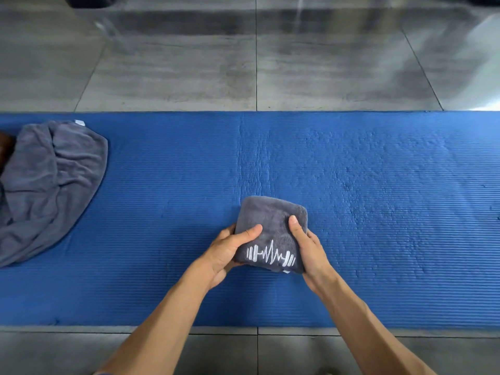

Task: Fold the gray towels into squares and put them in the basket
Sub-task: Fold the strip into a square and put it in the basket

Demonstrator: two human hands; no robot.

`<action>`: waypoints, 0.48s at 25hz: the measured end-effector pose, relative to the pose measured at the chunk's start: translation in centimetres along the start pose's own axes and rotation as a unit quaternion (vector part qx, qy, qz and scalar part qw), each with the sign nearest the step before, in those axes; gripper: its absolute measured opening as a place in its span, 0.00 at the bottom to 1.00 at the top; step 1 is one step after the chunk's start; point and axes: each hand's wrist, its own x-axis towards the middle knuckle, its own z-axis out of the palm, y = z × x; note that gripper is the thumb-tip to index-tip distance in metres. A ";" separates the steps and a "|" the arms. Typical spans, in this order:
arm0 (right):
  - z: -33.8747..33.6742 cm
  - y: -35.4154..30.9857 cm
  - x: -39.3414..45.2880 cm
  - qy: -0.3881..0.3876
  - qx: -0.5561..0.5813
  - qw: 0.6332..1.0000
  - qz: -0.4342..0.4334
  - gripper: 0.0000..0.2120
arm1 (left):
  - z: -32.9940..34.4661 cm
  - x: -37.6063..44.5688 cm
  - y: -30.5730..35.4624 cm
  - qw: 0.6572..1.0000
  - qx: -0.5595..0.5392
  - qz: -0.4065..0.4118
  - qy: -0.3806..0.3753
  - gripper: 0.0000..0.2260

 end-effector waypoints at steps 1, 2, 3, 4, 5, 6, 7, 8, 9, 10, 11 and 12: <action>0.1 -0.2 -0.1 -0.007 0.013 1.000 -0.001 0.27 | -0.1 0.0 0.3 1.000 -0.008 0.012 0.003 0.28; 0.3 -0.3 -0.3 -0.019 0.035 0.999 0.006 0.28 | 0.0 -0.1 0.8 1.000 -0.014 0.025 0.008 0.26; 0.5 -0.5 -0.5 -0.033 0.061 0.997 0.016 0.28 | 0.0 -0.1 1.1 0.999 -0.019 0.038 0.005 0.25; 0.7 -0.9 -0.8 -0.047 0.083 0.995 0.026 0.28 | 0.1 -0.1 1.4 0.999 -0.026 0.045 -0.005 0.24; 0.8 -1.3 -1.0 -0.063 0.093 0.993 0.037 0.28 | 0.0 -0.1 1.5 0.998 -0.034 0.050 -0.018 0.23; 0.9 -1.7 -1.1 -0.075 0.090 0.992 0.049 0.28 | -0.2 -0.1 1.6 0.997 -0.045 0.052 -0.024 0.23; 1.0 -2.0 -1.0 -0.080 0.078 0.992 0.059 0.28 | -0.4 0.0 1.6 0.997 -0.055 0.050 -0.025 0.23; 1.2 -2.2 -0.9 -0.078 0.063 0.993 0.064 0.27 | -0.4 0.0 1.6 0.997 -0.065 0.043 -0.021 0.23; 1.4 -2.2 -0.6 -0.068 0.050 0.994 0.065 0.27 | -0.5 0.0 1.5 0.997 -0.072 0.033 -0.015 0.23; 1.6 -2.2 -0.3 -0.053 0.043 0.996 0.059 0.27 | -0.4 0.1 1.4 0.997 -0.076 0.025 -0.009 0.22; 1.6 -2.0 0.1 -0.038 0.042 0.997 0.050 0.27 | -0.4 0.3 1.3 0.997 -0.077 0.021 -0.003 0.21; 1.8 -1.9 0.4 -0.024 0.047 0.998 0.040 0.27 | -0.2 0.4 1.4 0.997 -0.073 0.022 0.007 0.20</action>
